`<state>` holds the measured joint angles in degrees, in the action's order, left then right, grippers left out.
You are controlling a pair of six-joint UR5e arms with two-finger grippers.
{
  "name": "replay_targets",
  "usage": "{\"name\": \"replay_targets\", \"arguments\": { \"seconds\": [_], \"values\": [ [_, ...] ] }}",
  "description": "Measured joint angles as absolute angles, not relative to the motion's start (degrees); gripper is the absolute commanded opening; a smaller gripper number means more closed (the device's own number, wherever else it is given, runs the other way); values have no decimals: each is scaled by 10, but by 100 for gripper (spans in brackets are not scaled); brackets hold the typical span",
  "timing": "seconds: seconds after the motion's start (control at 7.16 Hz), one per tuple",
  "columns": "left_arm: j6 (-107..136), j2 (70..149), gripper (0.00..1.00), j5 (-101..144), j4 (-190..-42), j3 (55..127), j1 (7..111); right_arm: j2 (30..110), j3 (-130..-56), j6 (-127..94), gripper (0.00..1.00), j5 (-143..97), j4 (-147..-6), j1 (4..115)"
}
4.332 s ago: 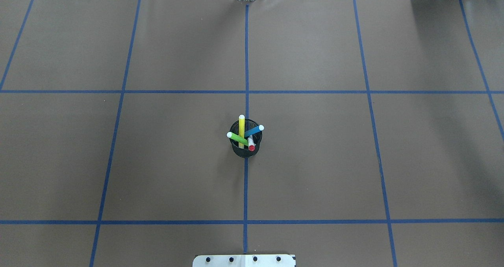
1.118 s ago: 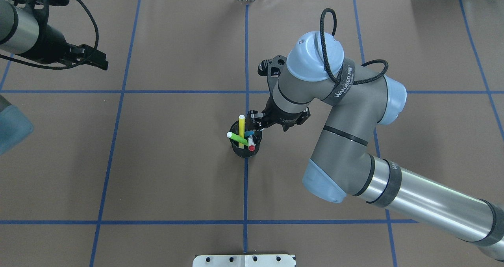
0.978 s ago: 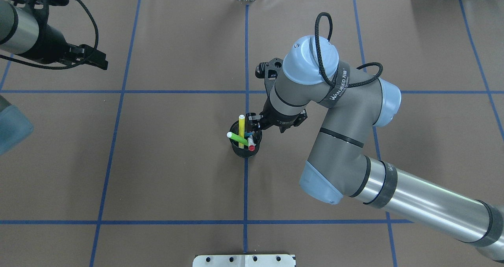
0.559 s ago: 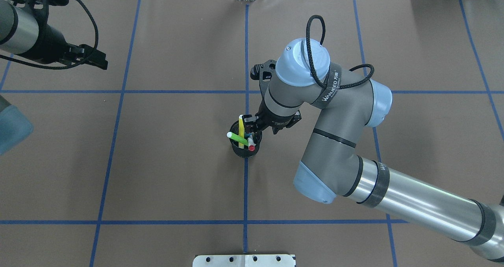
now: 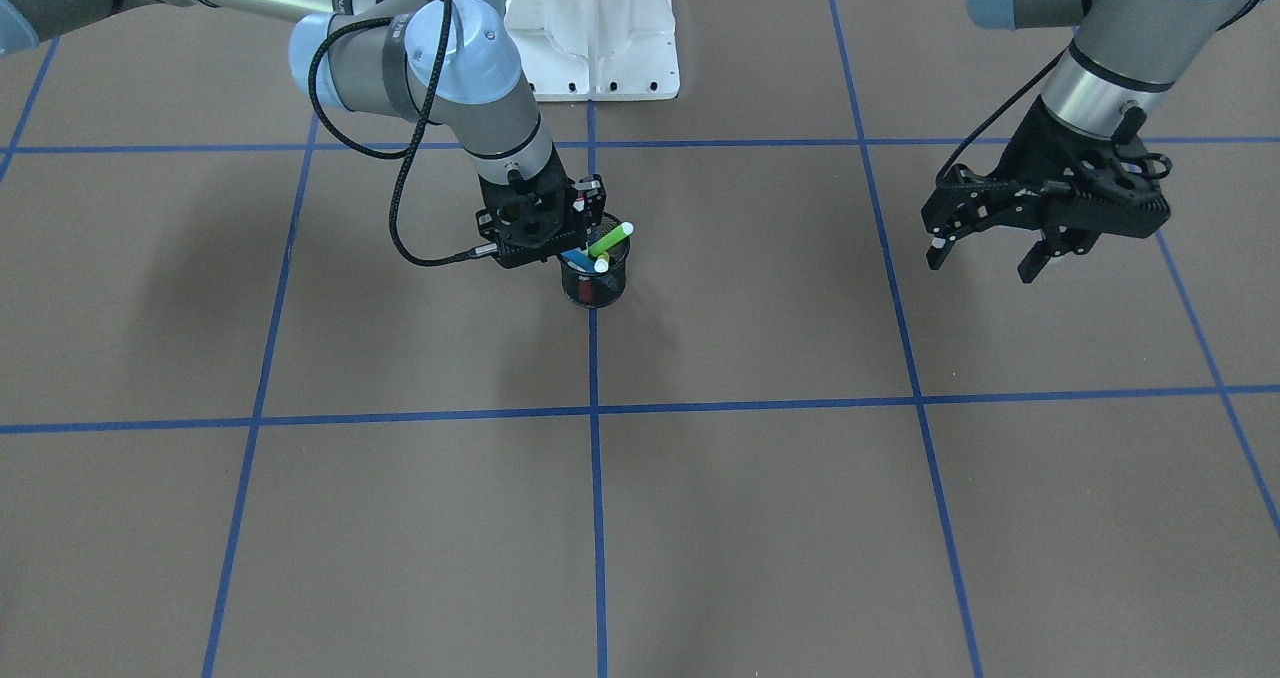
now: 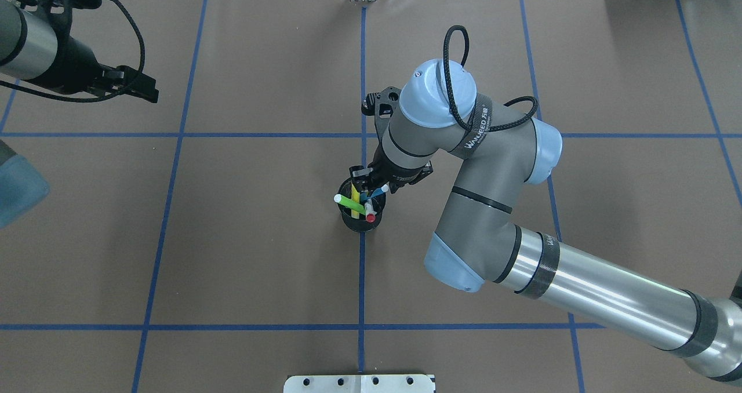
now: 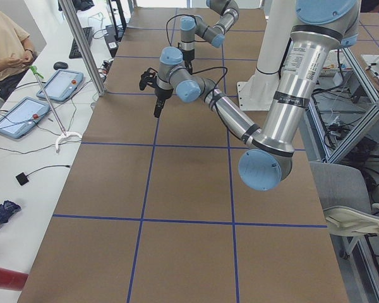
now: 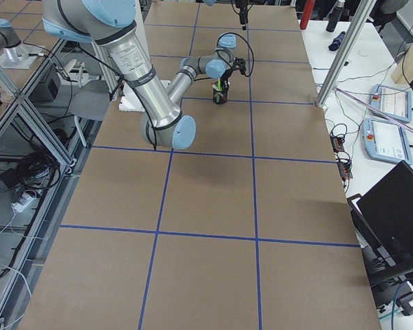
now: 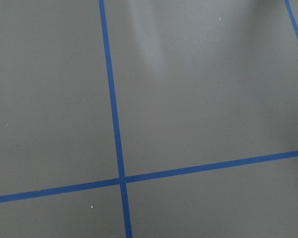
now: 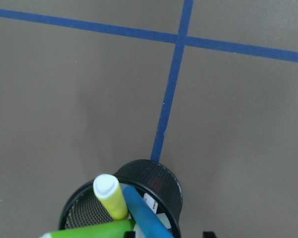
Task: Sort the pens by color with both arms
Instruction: 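Lower the right gripper and grasp the blue highlighter in the cup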
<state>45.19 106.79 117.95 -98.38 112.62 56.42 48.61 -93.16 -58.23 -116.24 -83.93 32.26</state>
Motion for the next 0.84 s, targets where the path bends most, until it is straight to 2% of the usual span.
{"name": "replay_targets", "arguments": {
  "seconds": [0.42,0.84],
  "values": [
    [452,1067,100,1179,-984,1126,564,487,-935,-585,43,-1165,-842,323],
    [452,1066,100,1179,-984,1127,564,486,-940,-585,20,-1165,-856,323]
  ]
}}
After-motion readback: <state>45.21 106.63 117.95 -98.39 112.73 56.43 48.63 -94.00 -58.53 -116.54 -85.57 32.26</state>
